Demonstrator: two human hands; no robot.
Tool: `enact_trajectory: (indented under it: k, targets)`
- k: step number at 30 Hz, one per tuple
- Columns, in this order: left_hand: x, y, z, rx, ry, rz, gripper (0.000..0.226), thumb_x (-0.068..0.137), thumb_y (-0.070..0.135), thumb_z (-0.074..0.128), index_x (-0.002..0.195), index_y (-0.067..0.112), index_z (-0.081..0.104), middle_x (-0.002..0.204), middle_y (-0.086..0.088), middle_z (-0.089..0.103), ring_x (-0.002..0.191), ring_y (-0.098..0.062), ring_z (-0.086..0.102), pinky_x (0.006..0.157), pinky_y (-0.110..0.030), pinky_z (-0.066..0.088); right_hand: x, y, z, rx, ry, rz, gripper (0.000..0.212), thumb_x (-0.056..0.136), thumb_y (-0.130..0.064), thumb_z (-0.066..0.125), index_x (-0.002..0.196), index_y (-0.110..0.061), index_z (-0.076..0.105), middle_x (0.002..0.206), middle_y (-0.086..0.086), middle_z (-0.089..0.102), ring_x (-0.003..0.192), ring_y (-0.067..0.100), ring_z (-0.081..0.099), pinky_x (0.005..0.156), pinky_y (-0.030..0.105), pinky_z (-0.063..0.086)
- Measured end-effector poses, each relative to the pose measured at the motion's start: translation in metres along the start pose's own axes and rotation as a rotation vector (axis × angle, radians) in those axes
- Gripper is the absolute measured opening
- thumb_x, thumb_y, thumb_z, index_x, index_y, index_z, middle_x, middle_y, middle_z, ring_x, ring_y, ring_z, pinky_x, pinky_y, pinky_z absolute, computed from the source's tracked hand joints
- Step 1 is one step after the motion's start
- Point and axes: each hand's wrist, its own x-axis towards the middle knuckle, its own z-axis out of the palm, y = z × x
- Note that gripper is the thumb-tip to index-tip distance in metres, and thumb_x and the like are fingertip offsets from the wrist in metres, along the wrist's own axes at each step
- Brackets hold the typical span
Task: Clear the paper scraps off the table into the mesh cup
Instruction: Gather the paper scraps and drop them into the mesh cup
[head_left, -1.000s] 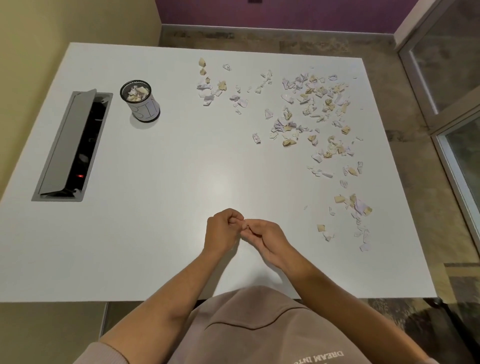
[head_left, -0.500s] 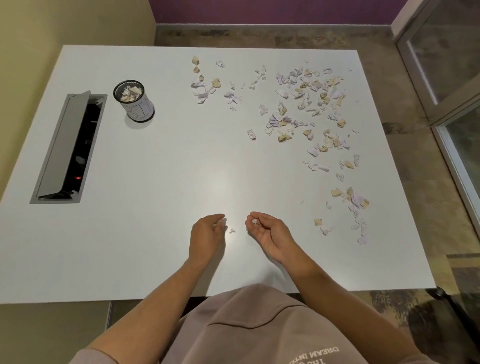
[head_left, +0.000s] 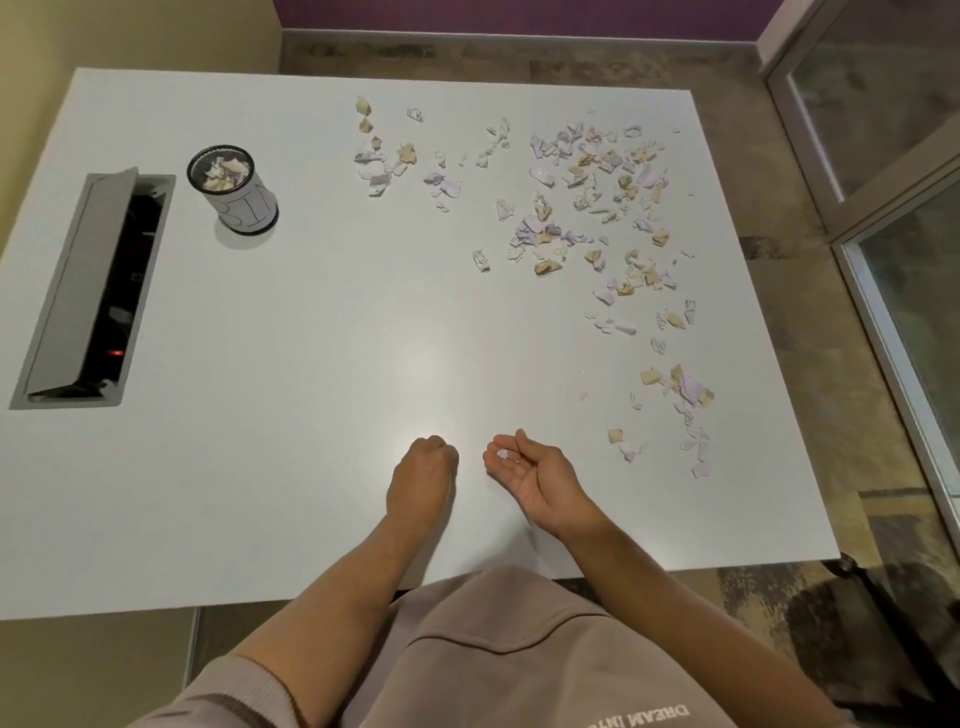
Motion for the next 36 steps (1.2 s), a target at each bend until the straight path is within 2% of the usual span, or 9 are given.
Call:
enact_trajectory:
  k: [9, 12, 15, 18, 20, 24, 28, 33, 36]
  targets:
    - [0.002, 0.005, 0.004, 0.069, -0.045, -0.01, 0.022, 0.089, -0.003, 0.046, 0.099, 0.009, 0.062, 0.096, -0.006, 0.063, 0.087, -0.022, 0.056, 0.073, -0.034, 0.05, -0.002, -0.001, -0.008, -0.014, 0.016, -0.004, 0.062, 0.059, -0.015, 0.082, 0.113, 0.008, 0.063, 0.115, 0.022, 0.065, 0.102, 0.034, 0.068, 0.076, 0.036, 0.059]
    - [0.007, 0.001, -0.002, -0.314, -0.037, -0.204, 0.024, 0.078, -0.008, 0.047, 0.086, 0.005, 0.066, 0.086, -0.008, 0.069, 0.082, -0.027, 0.063, 0.072, -0.035, 0.05, -0.004, 0.0, -0.008, -0.023, 0.021, -0.009, 0.071, 0.052, -0.017, 0.083, 0.115, 0.009, 0.061, 0.119, 0.023, 0.062, 0.103, 0.034, 0.068, 0.076, 0.036, 0.059]
    - [0.011, -0.006, -0.011, -0.708, -0.017, -0.399, 0.024, 0.08, -0.005, 0.05, 0.078, 0.007, 0.072, 0.077, -0.005, 0.072, 0.073, -0.021, 0.066, 0.067, -0.019, 0.052, -0.004, 0.003, -0.007, -0.031, 0.023, -0.003, 0.065, 0.052, -0.018, 0.081, 0.108, 0.01, 0.064, 0.119, 0.023, 0.061, 0.101, 0.034, 0.069, 0.076, 0.036, 0.059]
    - [0.007, -0.01, -0.021, -1.134, -0.057, -0.465, 0.009, 0.086, -0.004, 0.06, 0.088, -0.002, 0.069, 0.071, -0.016, 0.068, 0.064, -0.025, 0.061, 0.079, -0.041, 0.061, -0.001, 0.006, -0.005, -0.052, 0.039, 0.014, 0.052, 0.063, -0.015, 0.08, 0.106, 0.011, 0.065, 0.12, 0.025, 0.061, 0.099, 0.035, 0.069, 0.075, 0.037, 0.059]
    - [0.005, -0.009, -0.029, -1.254, -0.056, -0.438, 0.007, 0.089, -0.002, 0.062, 0.094, -0.004, 0.067, 0.075, -0.02, 0.067, 0.064, -0.027, 0.06, 0.079, -0.051, 0.059, 0.001, 0.009, -0.002, -0.067, 0.051, 0.023, 0.033, 0.081, -0.013, 0.071, 0.104, 0.011, 0.066, 0.123, 0.026, 0.059, 0.097, 0.034, 0.07, 0.076, 0.037, 0.06]
    - [0.001, -0.001, -0.044, -1.257, -0.042, -0.326, 0.008, 0.089, 0.001, 0.064, 0.093, 0.004, 0.07, 0.075, -0.015, 0.07, 0.067, -0.026, 0.067, 0.071, -0.045, 0.061, 0.004, 0.011, 0.012, -0.058, 0.009, 0.033, 0.029, 0.088, -0.013, 0.064, 0.104, 0.012, 0.064, 0.123, 0.025, 0.057, 0.1, 0.035, 0.069, 0.085, 0.038, 0.058]
    - [0.002, 0.003, -0.058, -1.107, 0.011, -0.18, 0.009, 0.086, 0.006, 0.07, 0.089, 0.013, 0.075, 0.079, -0.003, 0.075, 0.071, -0.01, 0.069, 0.067, -0.018, 0.054, 0.006, 0.009, 0.038, -0.052, -0.071, 0.029, 0.04, 0.099, -0.022, 0.051, 0.115, 0.013, 0.059, 0.123, 0.03, 0.059, 0.111, 0.037, 0.064, 0.098, 0.043, 0.051]
    - [0.006, -0.002, -0.075, -0.904, 0.051, -0.027, 0.018, 0.089, 0.01, 0.067, 0.092, 0.023, 0.078, 0.083, 0.012, 0.075, 0.072, 0.005, 0.065, 0.063, -0.003, 0.04, 0.002, 0.007, 0.07, 0.007, -0.174, 0.018, 0.042, 0.101, -0.019, 0.043, 0.097, 0.013, 0.07, 0.113, 0.03, 0.065, 0.105, 0.033, 0.067, 0.082, 0.036, 0.057]
    - [0.01, -0.012, -0.085, -0.809, 0.142, 0.029, 0.024, 0.087, 0.011, 0.067, 0.092, 0.032, 0.077, 0.086, 0.019, 0.071, 0.088, 0.007, 0.059, 0.066, -0.003, 0.038, 0.003, 0.005, 0.086, 0.039, -0.205, 0.017, 0.041, 0.102, -0.016, 0.042, 0.094, 0.013, 0.071, 0.11, 0.028, 0.066, 0.091, 0.028, 0.07, 0.081, 0.035, 0.057]
